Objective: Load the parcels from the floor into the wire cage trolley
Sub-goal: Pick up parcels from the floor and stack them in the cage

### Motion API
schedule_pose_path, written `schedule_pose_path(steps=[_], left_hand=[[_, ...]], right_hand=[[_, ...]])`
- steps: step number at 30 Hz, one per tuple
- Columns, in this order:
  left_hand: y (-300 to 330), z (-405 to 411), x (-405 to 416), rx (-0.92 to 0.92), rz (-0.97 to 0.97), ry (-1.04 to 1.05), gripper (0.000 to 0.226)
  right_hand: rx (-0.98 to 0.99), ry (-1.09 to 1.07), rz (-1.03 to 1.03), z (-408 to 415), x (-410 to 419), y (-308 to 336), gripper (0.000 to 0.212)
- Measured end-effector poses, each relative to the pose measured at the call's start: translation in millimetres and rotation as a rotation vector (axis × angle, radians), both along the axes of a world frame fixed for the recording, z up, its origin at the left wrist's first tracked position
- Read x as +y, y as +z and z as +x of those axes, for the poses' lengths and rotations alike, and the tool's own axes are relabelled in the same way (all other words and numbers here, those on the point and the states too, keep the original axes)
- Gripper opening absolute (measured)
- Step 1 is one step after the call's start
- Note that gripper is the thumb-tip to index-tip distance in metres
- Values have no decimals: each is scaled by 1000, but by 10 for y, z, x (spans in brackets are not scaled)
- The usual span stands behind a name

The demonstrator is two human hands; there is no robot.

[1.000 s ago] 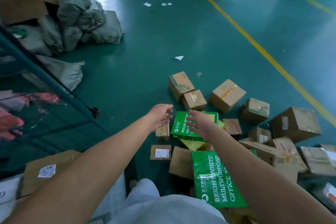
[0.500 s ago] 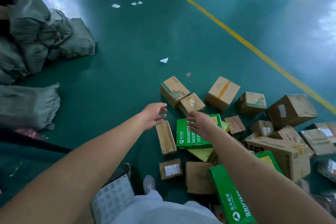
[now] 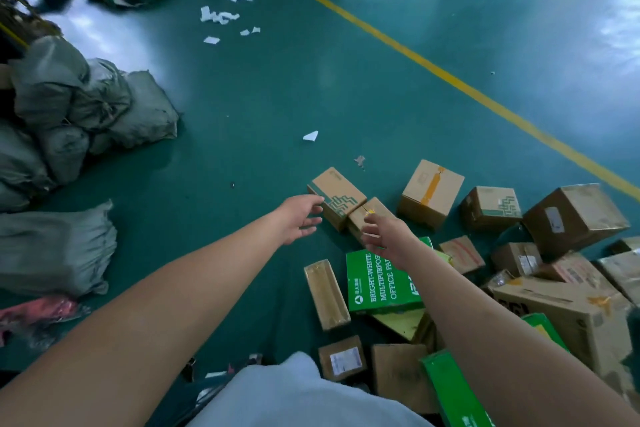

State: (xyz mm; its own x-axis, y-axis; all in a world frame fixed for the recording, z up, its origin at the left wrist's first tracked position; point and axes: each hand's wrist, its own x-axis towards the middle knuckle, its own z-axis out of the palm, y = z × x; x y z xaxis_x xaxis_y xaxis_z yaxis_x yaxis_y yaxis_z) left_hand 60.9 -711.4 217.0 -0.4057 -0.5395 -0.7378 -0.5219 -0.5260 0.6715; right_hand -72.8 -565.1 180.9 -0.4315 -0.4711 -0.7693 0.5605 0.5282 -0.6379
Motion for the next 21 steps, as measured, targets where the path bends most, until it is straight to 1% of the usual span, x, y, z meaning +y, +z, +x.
schedule_pose_path(steps=[3, 7, 11, 15, 17, 19, 20, 21], left_hand=[[116, -227, -206, 2, -28, -6, 8], [108, -491, -587, 0, -42, -24, 10], [-92, -815, -1133, -13, -44, -57, 13], [-450, -1260, -1993, -55, -32, -153, 10], [-615, -1586, -2666, -85, -49, -218, 12], [-704, -1813, -3145, -129, -51, -275, 10], [-766, -2111, -3651, -154, -52, -346, 9], [-780, -2212, -3834, -169, -58, -387, 10]], right_hand=[[10, -8, 4, -223, -197, 53, 27], [-7, -14, -12, -490, -528, 92, 26], [-15, -34, 16, -787, -1000, -35, 26], [-14, -100, 43, -1176, -1760, -396, 24], [3, -147, 70, -1454, -2379, -612, 25], [-9, -201, 80, -1629, -2815, -715, 28], [-32, -250, 89, -1853, -3288, -822, 29], [-36, -250, 90, -1905, -3463, -826, 30]])
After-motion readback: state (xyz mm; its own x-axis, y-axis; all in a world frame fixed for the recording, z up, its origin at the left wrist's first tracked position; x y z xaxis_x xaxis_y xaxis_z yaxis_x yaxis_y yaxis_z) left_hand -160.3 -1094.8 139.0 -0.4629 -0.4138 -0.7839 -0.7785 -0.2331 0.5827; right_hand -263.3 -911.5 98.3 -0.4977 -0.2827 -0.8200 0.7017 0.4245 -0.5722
